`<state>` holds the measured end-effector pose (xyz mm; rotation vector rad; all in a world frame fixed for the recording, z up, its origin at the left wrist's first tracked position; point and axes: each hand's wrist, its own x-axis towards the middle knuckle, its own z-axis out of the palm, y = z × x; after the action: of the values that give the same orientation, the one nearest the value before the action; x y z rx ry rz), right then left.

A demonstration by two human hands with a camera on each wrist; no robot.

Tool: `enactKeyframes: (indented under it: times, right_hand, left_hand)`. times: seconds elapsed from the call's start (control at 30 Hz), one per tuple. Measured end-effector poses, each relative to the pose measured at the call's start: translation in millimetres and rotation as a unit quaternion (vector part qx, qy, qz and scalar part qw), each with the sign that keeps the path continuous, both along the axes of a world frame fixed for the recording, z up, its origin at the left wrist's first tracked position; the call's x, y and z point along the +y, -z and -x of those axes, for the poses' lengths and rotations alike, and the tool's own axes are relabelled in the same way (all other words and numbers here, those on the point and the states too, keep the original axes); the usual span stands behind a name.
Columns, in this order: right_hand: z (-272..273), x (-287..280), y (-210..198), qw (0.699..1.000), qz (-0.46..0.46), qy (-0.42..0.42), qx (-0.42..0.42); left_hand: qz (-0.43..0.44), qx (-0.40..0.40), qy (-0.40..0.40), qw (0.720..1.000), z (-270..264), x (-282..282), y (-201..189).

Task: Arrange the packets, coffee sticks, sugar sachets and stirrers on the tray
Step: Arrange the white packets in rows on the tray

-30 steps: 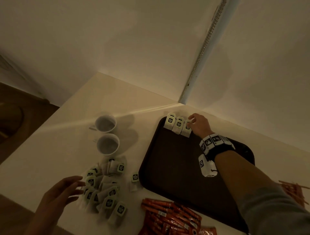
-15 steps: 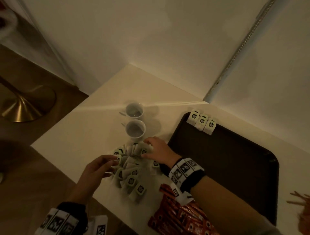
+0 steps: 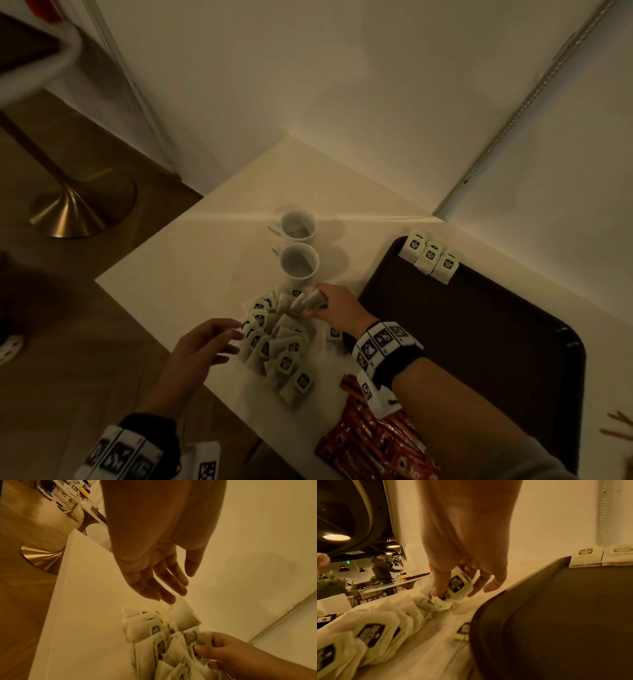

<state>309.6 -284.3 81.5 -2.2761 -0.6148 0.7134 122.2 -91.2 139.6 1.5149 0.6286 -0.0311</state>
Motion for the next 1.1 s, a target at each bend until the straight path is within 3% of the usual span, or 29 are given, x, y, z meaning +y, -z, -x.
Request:
enactKeyframes:
  times: [0.13, 0.27, 0.37, 0.47, 0.57, 0.63, 0.73, 0.8, 0.9, 1.03, 1.1]
  right_hand:
    - [-7.8, -7.5, -31.9, 0.998, -0.044, -0.012, 0.048]
    - [-13.5, -8.7, -85.7, 0.986, -0.034, -0.098, 0.131]
    - [-14.2, -3.7, -125.8, 0.977, 0.011, -0.199, 0.081]
    - [-12.5, 3.1, -148.9, 0.963, 0.062, -0.259, 0.023]
    - [-11.8, 3.7, -159.8, 0.957, 0.088, -0.276, -0.026]
    - [-15.9, -4.2, -165.3, 0.976, 0.045, -0.214, -0.010]
    - [-23.9, -21.1, -157.0, 0.993, -0.031, -0.112, 0.020]
    - [-23.3, -28.2, -133.8, 0.987, 0.077, -0.144, -0.010]
    - [-3.7, -28.6, -84.2, 0.943, 0.251, -0.217, -0.025]
    - [21.1, -21.3, -41.4, 0.893, 0.344, -0.249, -0.152]
    - [23.8, -17.6, -34.1, 0.887, 0.352, -0.241, -0.178]
  left_hand:
    - [0.022, -0.011, 0.002, 1.000, -15.6, -8.3, -9.5]
    - [0.150, 0.030, 0.067, 0.986, -49.5, -19.9, -26.3]
    - [0.233, 0.080, 0.214, 0.945, -77.3, -29.8, -40.2]
    - [0.251, 0.082, 0.327, 0.907, -97.2, -38.9, -45.7]
    - [0.237, 0.063, 0.349, 0.904, -107.3, -45.6, -47.9]
    - [0.218, 0.045, 0.319, 0.921, -108.9, -46.5, -47.5]
    - [0.233, 0.007, 0.249, 0.940, -105.0, -40.0, -40.8]
    - [0.257, -0.016, 0.212, 0.943, -102.1, -33.7, -35.2]
    - [0.279, -0.019, 0.175, 0.944, -103.7, -30.3, -31.6]
    - [0.334, -0.029, 0.146, 0.931, -108.7, -36.3, -40.2]
    - [0.336, -0.038, 0.142, 0.930, -110.2, -39.2, -43.9]
